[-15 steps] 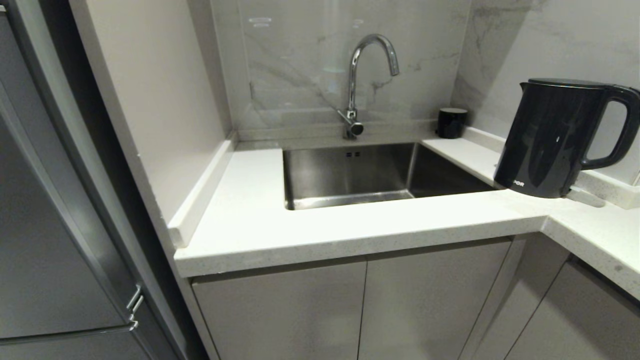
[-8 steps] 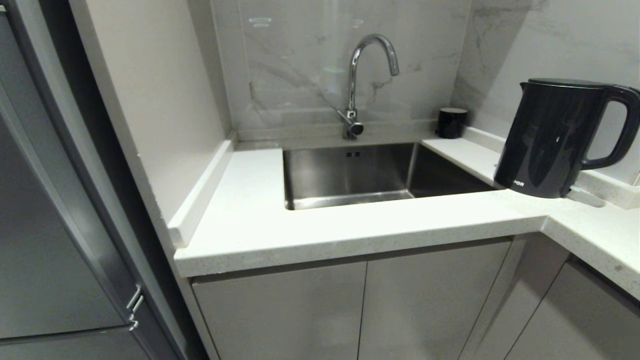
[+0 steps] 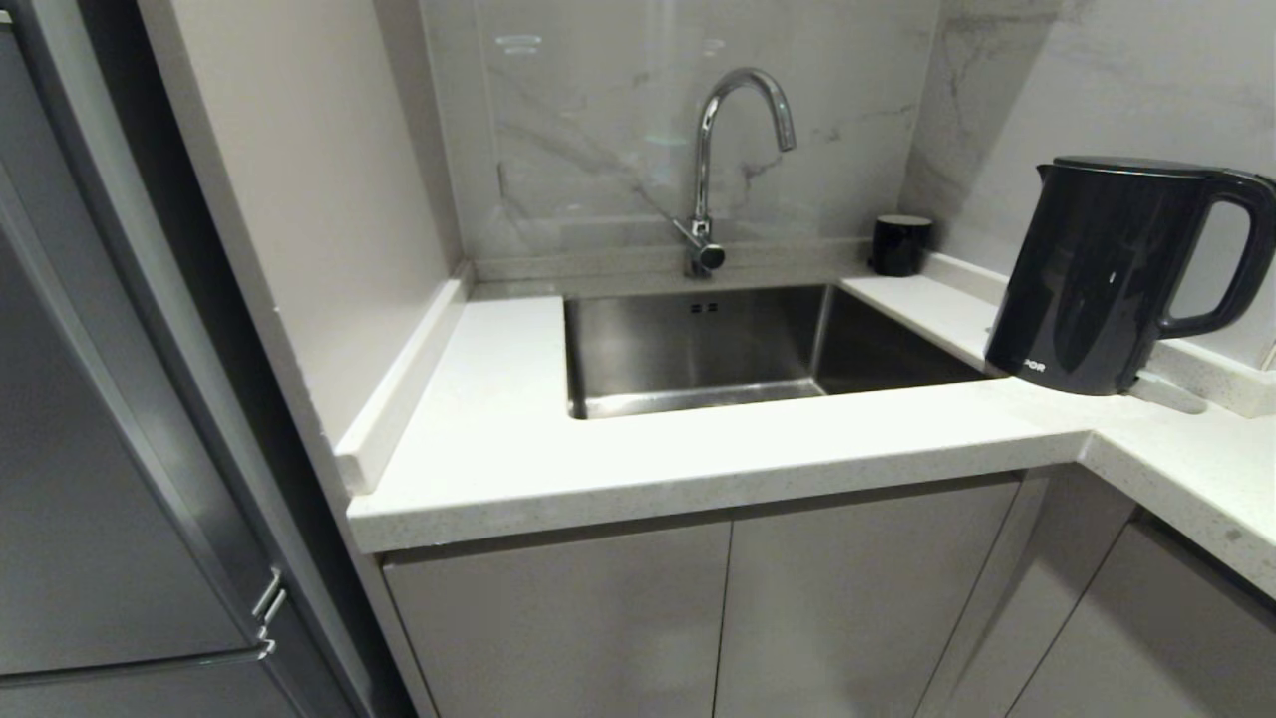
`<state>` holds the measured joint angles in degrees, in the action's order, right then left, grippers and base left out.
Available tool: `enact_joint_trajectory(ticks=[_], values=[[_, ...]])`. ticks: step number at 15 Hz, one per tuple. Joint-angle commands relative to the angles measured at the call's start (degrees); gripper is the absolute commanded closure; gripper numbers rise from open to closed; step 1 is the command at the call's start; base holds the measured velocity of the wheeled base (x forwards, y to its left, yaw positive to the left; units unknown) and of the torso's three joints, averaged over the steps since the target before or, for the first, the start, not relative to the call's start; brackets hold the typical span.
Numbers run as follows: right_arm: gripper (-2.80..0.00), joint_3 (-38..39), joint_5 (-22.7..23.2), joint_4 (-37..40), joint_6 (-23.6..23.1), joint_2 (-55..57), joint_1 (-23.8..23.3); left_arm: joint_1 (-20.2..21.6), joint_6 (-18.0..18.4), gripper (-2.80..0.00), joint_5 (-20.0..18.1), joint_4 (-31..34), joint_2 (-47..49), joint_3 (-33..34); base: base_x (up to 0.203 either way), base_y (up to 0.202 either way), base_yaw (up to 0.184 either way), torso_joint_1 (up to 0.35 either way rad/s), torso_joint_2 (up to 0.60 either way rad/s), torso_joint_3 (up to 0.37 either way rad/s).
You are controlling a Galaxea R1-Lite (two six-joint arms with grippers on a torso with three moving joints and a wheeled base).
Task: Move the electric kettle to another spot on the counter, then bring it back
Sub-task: Grab the kettle
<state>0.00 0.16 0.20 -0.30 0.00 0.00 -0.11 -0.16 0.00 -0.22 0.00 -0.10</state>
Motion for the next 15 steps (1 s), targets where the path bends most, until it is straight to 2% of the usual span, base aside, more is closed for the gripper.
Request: enact_joint_trajectory(ticks=[1,6,15], values=[[0.0,0.0,0.02,-0.02,-0.05,0.08,0.0,0.02,-0.02,0.0,0.0,-0.04,0.0,0.01,0.0,0.0,0.0,0.002,-0.03,-0.041],[0.0,0.0,0.02,-0.01,-0.05,0.0,0.0,0.02,-0.02,0.0,0.0,-0.04,0.0,0.01,0.0,0.0,0.0,0.04,-0.36,-0.311],[0.0,0.0,0.02,-0.02,-0.05,0.03,0.0,0.02,-0.02,0.0,0.0,-0.04,0.0,0.01,0.0,0.0,0.0,0.132,-0.5,-0.382]])
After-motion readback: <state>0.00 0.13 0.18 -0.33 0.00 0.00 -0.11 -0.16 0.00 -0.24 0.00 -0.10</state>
